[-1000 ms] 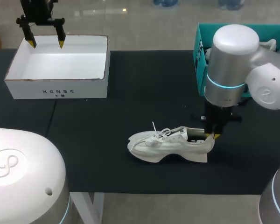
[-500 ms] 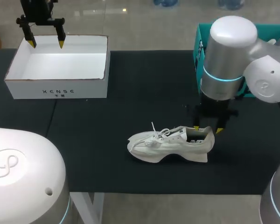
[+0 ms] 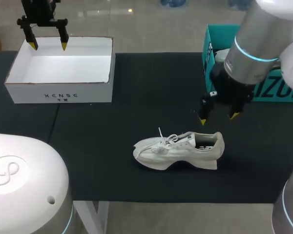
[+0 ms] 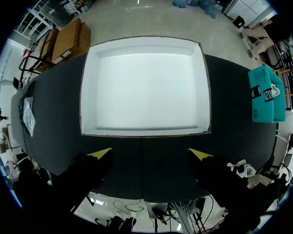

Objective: Take the shoe out of the shoebox, open the shoe tongue, remove and reinsert the insole, then place the shoe into the shoebox

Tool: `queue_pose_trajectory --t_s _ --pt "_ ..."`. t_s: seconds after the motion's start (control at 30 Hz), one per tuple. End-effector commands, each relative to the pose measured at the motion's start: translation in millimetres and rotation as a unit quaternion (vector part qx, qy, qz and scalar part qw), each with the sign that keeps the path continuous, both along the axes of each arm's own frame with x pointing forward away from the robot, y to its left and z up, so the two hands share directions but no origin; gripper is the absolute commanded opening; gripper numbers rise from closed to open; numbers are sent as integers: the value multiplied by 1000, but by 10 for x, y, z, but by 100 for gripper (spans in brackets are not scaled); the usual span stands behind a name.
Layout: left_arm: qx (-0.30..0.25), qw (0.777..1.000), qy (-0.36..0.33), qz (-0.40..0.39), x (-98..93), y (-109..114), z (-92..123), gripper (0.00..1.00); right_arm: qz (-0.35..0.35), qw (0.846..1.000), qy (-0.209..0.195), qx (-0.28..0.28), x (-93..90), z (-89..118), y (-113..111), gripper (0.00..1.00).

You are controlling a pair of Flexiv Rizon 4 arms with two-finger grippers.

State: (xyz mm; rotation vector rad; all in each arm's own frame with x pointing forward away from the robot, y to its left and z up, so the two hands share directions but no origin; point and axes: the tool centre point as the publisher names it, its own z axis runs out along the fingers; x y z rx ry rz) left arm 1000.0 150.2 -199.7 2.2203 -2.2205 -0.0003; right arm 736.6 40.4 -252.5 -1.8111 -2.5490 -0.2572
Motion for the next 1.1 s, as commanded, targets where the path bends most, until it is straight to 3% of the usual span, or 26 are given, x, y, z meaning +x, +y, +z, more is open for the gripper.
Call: queue_pose_trajectory --t_s 0.03,0.53,0.63,0.7,0.77,0.9,0.97,1.07,1.1 --pt "0 1000 0 0 1 -1 -1 100 322 947 0 -22 -30 23 -19 100" --pt "0 1000 0 0 1 -1 -1 100 322 947 0 -22 -30 23 -19 100" --pt "0 1000 0 0 1 -1 -1 100 388 920 -35 26 -128 31 -237 100" --pt "0 1000 0 0 1 -1 -1 100 446 892 -59 36 -204 41 -347 100" --pt "0 1000 0 0 1 -1 -1 100 478 877 -41 32 -271 29 -445 100" --pt "0 1000 0 0 1 -1 -1 100 560 825 -65 42 -400 64 -526 100" --pt "0 1000 0 0 1 -1 -1 100 583 807 -80 52 -452 68 -585 100" --pt "0 1000 0 0 1 -1 -1 100 606 789 -87 50 -511 73 -632 100" --pt "0 1000 0 0 1 -1 -1 100 598 797 -75 41 -522 84 -632 100"
